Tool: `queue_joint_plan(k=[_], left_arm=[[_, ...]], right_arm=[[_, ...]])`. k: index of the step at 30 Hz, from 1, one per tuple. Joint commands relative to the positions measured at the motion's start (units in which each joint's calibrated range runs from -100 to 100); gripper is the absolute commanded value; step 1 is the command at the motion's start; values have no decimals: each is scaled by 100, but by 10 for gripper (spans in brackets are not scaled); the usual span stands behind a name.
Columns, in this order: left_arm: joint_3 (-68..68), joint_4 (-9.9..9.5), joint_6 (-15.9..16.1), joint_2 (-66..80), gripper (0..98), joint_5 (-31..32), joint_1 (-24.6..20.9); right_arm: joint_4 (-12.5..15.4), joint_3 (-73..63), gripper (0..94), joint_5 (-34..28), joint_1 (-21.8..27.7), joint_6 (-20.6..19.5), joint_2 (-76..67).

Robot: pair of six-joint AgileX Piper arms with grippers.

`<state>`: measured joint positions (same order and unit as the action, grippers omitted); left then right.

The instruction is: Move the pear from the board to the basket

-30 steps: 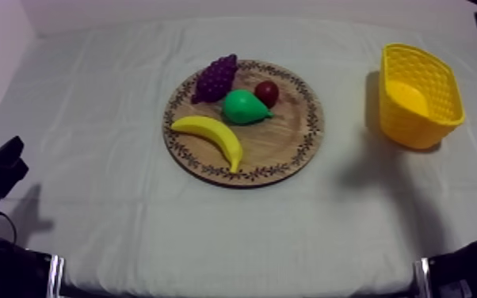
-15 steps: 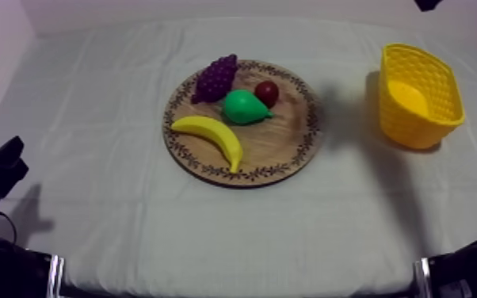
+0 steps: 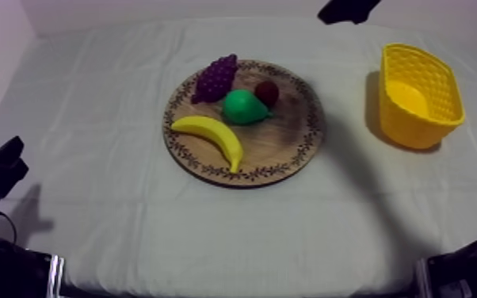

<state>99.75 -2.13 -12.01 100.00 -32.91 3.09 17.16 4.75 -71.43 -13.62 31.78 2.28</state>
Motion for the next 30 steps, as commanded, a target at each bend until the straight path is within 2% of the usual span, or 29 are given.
queue_joint_plan(k=[1,10,19,30], left_arm=[[3,0,-1,0,1,1,-1],[3,0,-2,0,1,1,-1],[3,0,-3,0,1,1,-1],[3,0,-3,0,1,1,-1]], right_arm=[[-5,-108,679,-62,-58,38,248],[-122,-405,761,-292,-349,300,1106],[-225,-486,781,-73,-661,376,2015],[-164,-1077,787,-3,-892,388,3074]])
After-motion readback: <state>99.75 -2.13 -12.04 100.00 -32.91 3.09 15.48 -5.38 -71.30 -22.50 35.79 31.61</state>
